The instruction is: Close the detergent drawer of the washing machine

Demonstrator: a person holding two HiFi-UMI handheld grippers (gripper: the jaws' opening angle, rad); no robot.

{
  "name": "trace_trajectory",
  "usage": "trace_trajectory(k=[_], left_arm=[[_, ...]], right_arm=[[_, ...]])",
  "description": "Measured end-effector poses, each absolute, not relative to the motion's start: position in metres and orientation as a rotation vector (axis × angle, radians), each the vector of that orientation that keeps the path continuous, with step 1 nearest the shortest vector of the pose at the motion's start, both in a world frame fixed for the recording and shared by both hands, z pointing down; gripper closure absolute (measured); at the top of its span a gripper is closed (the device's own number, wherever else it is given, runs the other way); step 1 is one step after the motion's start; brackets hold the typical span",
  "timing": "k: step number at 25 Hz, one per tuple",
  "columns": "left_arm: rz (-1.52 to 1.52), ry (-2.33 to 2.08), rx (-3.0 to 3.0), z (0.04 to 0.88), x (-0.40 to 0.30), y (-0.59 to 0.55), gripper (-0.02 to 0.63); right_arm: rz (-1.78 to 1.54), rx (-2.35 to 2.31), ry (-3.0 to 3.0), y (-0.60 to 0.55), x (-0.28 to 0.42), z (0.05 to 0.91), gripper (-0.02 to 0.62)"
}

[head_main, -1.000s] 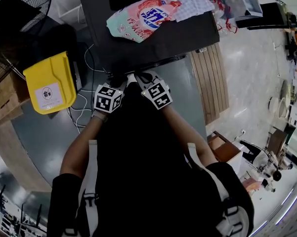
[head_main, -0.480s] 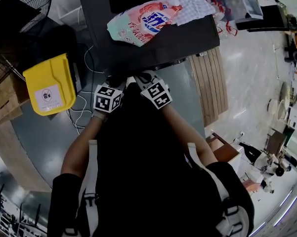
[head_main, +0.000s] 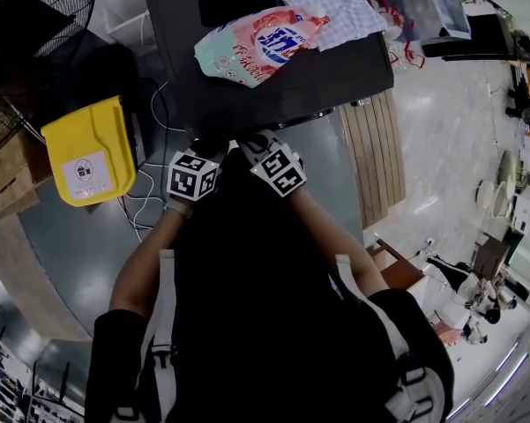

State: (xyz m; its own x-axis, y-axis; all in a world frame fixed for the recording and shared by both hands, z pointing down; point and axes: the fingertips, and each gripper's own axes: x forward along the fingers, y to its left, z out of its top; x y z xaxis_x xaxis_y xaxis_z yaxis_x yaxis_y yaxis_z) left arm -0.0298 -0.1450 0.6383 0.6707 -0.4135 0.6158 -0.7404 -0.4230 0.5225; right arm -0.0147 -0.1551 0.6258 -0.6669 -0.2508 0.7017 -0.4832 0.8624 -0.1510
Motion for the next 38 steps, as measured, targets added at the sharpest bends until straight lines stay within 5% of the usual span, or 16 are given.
trace_trajectory(k=[20, 38], left_arm=[[0.435, -0.894, 2.149, 0.592, -0.059, -0.136, 0.597], [0.211, -1.028, 2.445, 0.432, -0.094, -0.156, 0.597]], right_arm=[[0.595, 0.751, -2.413, -0.143, -0.014, 0.570, 0.580], [0.418, 1.036, -2.588, -0.143, 0.015, 0.408, 0.579]])
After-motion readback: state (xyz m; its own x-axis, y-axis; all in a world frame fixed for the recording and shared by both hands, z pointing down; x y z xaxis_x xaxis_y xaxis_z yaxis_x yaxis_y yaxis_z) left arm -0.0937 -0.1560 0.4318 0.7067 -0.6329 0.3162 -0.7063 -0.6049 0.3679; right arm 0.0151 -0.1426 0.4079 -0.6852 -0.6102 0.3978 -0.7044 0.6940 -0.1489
